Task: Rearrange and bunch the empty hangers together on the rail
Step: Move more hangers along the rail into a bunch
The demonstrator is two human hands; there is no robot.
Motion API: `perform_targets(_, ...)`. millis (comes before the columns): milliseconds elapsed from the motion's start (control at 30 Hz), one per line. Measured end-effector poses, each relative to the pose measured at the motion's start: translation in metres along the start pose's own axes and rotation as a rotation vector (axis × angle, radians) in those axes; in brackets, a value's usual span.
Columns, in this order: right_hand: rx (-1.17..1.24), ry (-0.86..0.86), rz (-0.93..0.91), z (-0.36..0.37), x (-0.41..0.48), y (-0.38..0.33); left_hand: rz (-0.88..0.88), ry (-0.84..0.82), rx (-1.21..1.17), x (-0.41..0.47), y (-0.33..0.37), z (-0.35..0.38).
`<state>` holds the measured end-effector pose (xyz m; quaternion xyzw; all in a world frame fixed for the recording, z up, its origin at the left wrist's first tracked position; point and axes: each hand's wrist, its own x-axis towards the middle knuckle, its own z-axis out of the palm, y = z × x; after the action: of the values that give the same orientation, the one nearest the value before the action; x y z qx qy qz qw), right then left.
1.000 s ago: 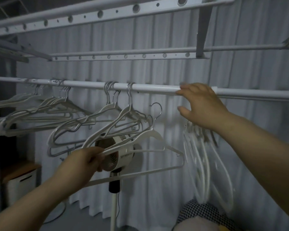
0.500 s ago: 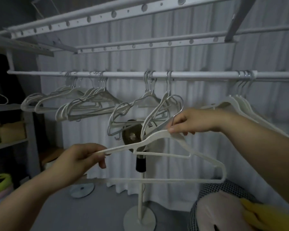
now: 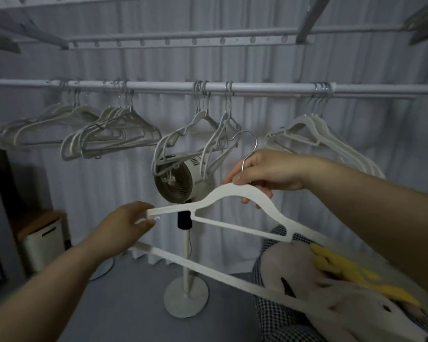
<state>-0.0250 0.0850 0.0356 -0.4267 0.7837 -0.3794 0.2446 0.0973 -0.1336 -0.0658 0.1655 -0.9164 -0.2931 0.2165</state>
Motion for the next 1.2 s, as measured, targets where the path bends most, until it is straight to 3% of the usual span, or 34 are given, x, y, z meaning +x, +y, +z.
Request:
perform_targets(167, 0.036, 0.142, 0.038, 0.001, -0.015, 0.007, 0.011, 0.003, 0.015, 0.004, 0.015, 0.019)
perform_targets(300, -0.024, 0.257, 0.067, -0.008, -0.022, 0.015, 0.139, 0.025, -0.072, 0.004, 0.044, 0.029)
perform_targets(467, -0.078, 0.331, 0.087, -0.015, -0.012, 0.021, 0.126, -0.254, -0.548, -0.005, 0.100, 0.030)
perform_targets(700, -0.113, 0.408, 0.071, -0.042, 0.013, 0.029, 0.171, -0.358, -0.276, 0.013, 0.132, 0.035)
perform_targets(933, -0.138, 0.380, 0.032, -0.084, 0.044, 0.034, 0.200, -0.170, -0.075, 0.062, 0.140, 0.053)
perform_targets(1067, -0.180, 0.371, 0.010, -0.114, 0.056, 0.038, 0.154, -0.126, -0.083, 0.092, 0.150, 0.065)
perform_targets(1133, -0.230, 0.471, -0.054, -0.133, 0.060, 0.040, 0.141, -0.089, -0.082, 0.105, 0.157, 0.070)
perform_targets(1200, -0.481, 0.667, -0.111, -0.159, 0.061, 0.045, 0.145, -0.044, -0.085, 0.116, 0.165, 0.071)
